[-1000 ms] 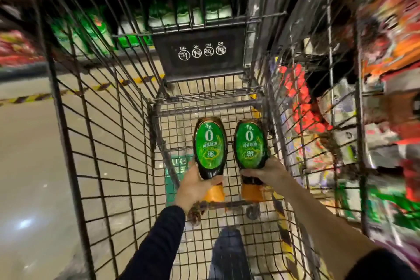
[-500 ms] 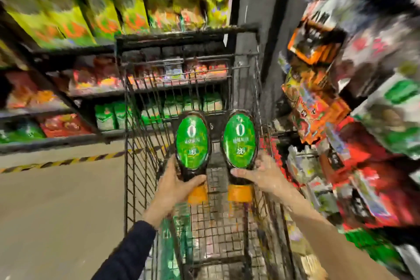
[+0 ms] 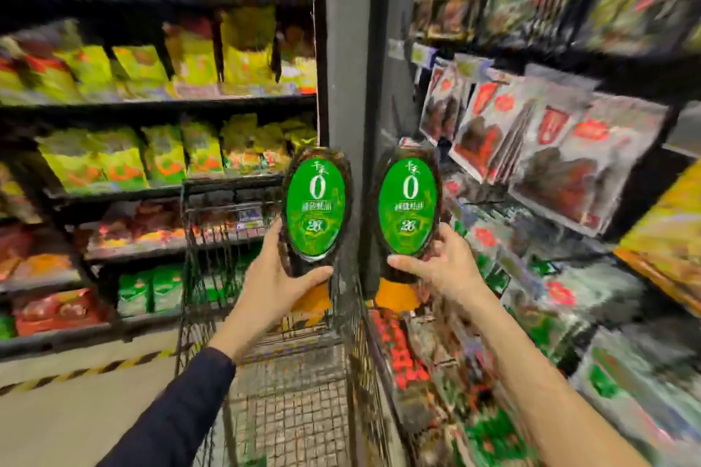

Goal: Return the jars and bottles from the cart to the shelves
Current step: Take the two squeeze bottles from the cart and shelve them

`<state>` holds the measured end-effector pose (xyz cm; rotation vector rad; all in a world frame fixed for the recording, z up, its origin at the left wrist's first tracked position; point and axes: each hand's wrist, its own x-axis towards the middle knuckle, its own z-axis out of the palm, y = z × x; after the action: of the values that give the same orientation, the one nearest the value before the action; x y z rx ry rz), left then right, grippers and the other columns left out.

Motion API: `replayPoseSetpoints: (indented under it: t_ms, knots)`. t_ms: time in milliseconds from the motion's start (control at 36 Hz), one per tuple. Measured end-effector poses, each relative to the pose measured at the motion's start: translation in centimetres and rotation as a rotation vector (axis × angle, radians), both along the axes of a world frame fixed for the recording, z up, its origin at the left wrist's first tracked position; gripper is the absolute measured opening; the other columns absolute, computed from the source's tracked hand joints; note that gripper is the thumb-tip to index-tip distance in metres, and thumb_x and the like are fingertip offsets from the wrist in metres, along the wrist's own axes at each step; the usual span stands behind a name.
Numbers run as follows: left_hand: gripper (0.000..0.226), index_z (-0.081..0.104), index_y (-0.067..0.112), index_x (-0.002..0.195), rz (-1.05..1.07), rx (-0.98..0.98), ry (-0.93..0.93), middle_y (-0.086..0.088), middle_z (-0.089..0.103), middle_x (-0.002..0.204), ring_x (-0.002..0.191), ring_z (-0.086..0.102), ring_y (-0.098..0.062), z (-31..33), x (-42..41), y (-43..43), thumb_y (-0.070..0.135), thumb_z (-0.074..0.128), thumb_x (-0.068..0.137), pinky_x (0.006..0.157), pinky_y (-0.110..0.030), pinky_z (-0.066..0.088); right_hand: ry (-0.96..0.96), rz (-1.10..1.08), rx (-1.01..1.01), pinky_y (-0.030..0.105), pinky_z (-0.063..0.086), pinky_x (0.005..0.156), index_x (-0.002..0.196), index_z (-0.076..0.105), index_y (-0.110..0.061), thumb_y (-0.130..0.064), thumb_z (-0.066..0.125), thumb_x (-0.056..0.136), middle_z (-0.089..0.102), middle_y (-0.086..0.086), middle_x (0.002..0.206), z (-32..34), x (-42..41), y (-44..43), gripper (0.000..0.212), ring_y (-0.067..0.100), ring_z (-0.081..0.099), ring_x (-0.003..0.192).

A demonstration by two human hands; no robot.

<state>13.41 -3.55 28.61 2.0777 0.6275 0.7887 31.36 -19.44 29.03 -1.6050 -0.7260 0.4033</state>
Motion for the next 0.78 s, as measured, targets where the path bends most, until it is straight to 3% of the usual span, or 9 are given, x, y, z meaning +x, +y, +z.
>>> replayPoseSetpoints:
  t_ms: [83,167,250,333,389,444,528,694,778]
  knots:
    - [0.088,0.031,0.02,0.14,-0.041,0.057,-0.041,0.017,0.049,0.12,0.107,0.047,0.006,2.2,0.6,-1.8,0.033,0.08,0.068,0.08,0.004,0.03,-0.044,-0.056,0.015,0.044,0.05,0.097,0.11,0.054,-0.019,-0.034,0.091,0.043,0.067,0.007,0.114,2.7,-0.9,-3.2,0.078,0.021,0.065,0.104]
    - [0.081,0.034,0.024,0.134,-0.108,0.117,-0.098,0.023,0.051,0.113,0.093,0.047,0.022,4.1,1.7,-3.4,0.03,0.081,0.068,0.075,0.01,0.029,-0.089,-0.124,0.017,0.043,0.05,0.098,0.117,0.051,-0.012,-0.016,0.089,0.055,0.066,0.01,0.117,4.9,-1.3,-6.2,0.073,0.019,0.064,0.106]
    - [0.093,0.03,0.018,0.141,-0.197,0.102,-0.138,0.017,0.051,0.123,0.105,0.048,0.012,6.0,3.2,-4.9,0.038,0.081,0.065,0.084,0.004,0.032,-0.182,-0.245,0.011,0.045,0.049,0.098,0.116,0.052,-0.015,-0.046,0.09,0.037,0.064,0.009,0.12,6.7,-2.1,-8.9,0.093,0.021,0.063,0.109]
    - [0.109,0.029,0.019,0.141,-0.294,0.053,-0.172,0.007,0.057,0.13,0.115,0.055,-0.003,7.6,4.7,-6.1,0.062,0.079,0.054,0.105,-0.03,0.043,-0.216,-0.35,0.013,0.045,0.048,0.1,0.131,0.041,-0.01,-0.067,0.083,0.026,0.057,0.008,0.131,7.9,-2.4,-11.7,0.127,0.022,0.056,0.119]
    - [0.112,0.031,0.022,0.14,-0.367,0.069,-0.203,0.005,0.058,0.13,0.118,0.056,-0.008,8.2,5.5,-6.8,0.068,0.075,0.049,0.104,-0.039,0.045,-0.213,-0.405,0.022,0.046,0.046,0.101,0.126,0.045,-0.02,-0.057,0.087,0.033,0.056,0.007,0.131,9.0,-3.8,-13.4,0.109,0.023,0.055,0.12]
    - [0.106,0.035,0.025,0.137,-0.451,0.073,-0.226,0.006,0.059,0.129,0.117,0.057,-0.007,8.8,6.0,-7.7,0.069,0.075,0.049,0.103,-0.039,0.045,-0.224,-0.472,0.033,0.046,0.047,0.1,0.104,0.049,-0.032,-0.033,0.09,0.049,0.061,0.003,0.119,9.7,-5.1,-14.9,0.069,0.022,0.059,0.113]
    - [0.103,0.036,0.022,0.135,-0.561,0.076,-0.215,0.005,0.061,0.127,0.116,0.058,-0.008,9.2,6.8,-8.8,0.066,0.076,0.051,0.102,-0.042,0.046,-0.275,-0.631,0.046,0.045,0.048,0.098,0.094,0.049,-0.033,-0.026,0.089,0.054,0.064,-0.001,0.111,10.1,-7.1,-17.2,0.057,0.019,0.061,0.108]
    - [0.1,0.03,0.011,0.141,-0.774,0.132,-0.242,0.004,0.047,0.138,0.124,0.047,-0.009,9.8,6.2,-13.0,0.043,0.08,0.061,0.108,-0.027,0.036,-0.268,-0.865,0.092,0.045,0.049,0.098,0.102,0.051,-0.029,-0.043,0.09,0.041,0.064,0.006,0.117,10.4,-13.2,-21.0,0.074,0.021,0.063,0.109]
    - [0.099,0.029,0.012,0.143,-0.893,0.132,-0.257,0.006,0.044,0.139,0.126,0.043,-0.009,9.9,5.4,-15.9,0.04,0.08,0.063,0.106,-0.022,0.033,-0.267,-0.969,0.094,0.045,0.048,0.1,0.124,0.045,-0.013,-0.051,0.089,0.033,0.062,0.008,0.123,10.3,-16.4,-23.4,0.108,0.022,0.061,0.112]
